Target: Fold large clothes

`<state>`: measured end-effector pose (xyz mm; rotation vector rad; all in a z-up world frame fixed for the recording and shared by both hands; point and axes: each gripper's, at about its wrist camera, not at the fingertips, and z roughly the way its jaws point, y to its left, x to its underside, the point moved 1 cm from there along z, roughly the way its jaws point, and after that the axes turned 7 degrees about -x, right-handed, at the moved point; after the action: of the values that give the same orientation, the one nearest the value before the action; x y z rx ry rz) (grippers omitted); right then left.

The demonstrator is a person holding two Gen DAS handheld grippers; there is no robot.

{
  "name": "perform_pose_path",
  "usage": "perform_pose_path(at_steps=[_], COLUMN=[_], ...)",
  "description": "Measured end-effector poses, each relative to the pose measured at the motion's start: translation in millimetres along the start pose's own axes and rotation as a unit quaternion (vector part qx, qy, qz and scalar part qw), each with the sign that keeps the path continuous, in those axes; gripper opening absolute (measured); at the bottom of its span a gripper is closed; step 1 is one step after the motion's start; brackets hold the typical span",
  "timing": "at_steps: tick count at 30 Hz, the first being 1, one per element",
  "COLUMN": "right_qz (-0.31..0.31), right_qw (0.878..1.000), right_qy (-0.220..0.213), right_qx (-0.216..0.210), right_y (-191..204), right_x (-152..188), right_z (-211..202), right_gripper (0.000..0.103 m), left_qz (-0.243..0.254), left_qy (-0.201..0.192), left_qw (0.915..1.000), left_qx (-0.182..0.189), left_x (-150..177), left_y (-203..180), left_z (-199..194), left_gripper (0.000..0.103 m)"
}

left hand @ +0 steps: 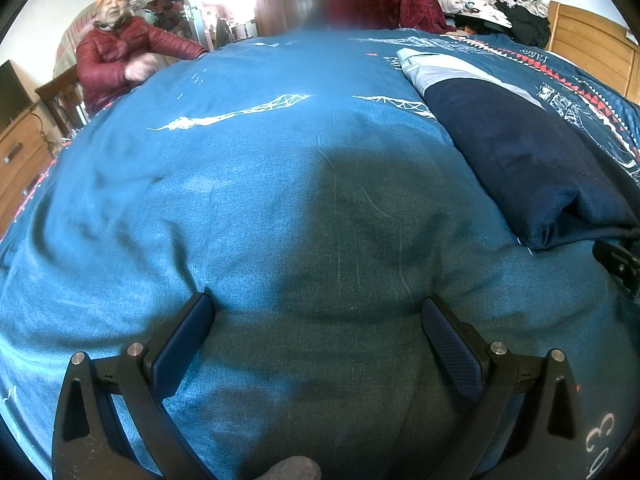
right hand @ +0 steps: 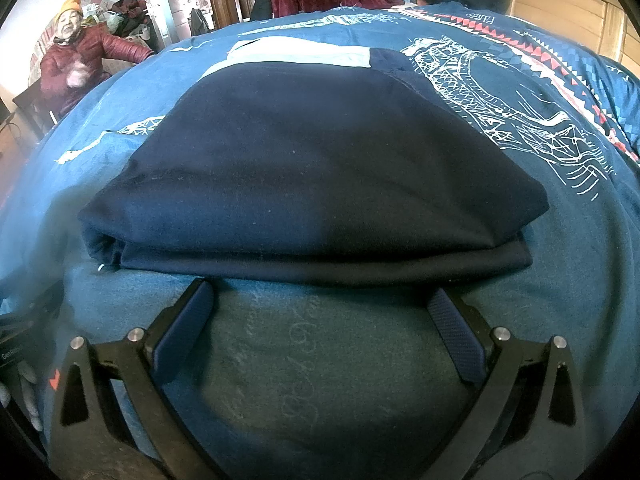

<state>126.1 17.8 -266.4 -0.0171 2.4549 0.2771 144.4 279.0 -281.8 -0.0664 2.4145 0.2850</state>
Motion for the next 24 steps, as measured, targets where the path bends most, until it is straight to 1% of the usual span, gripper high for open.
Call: perform_pose_path(at_steps=[17, 24], right_qz=[0.000, 0.000], right_qw=[1.000, 1.000], right_qy=[0.000, 0.000], right_qx=[0.000, 0.000], right_y=[0.1, 0.0], right_x=[-0.1, -0.1], right_z=[0.2, 0.3], right_gripper=[0.103, 0.103], left_qz=[0.000, 0.005], left_qy=[0.001, 0.002], left_qw=[1.0000, 1.0000], left_qx=[0.000, -0.007], left_x=[-0.2, -0.2], left_y=[-0.6, -2.8], left_z=[0.2, 0.8], left_gripper=[0.103, 0.103])
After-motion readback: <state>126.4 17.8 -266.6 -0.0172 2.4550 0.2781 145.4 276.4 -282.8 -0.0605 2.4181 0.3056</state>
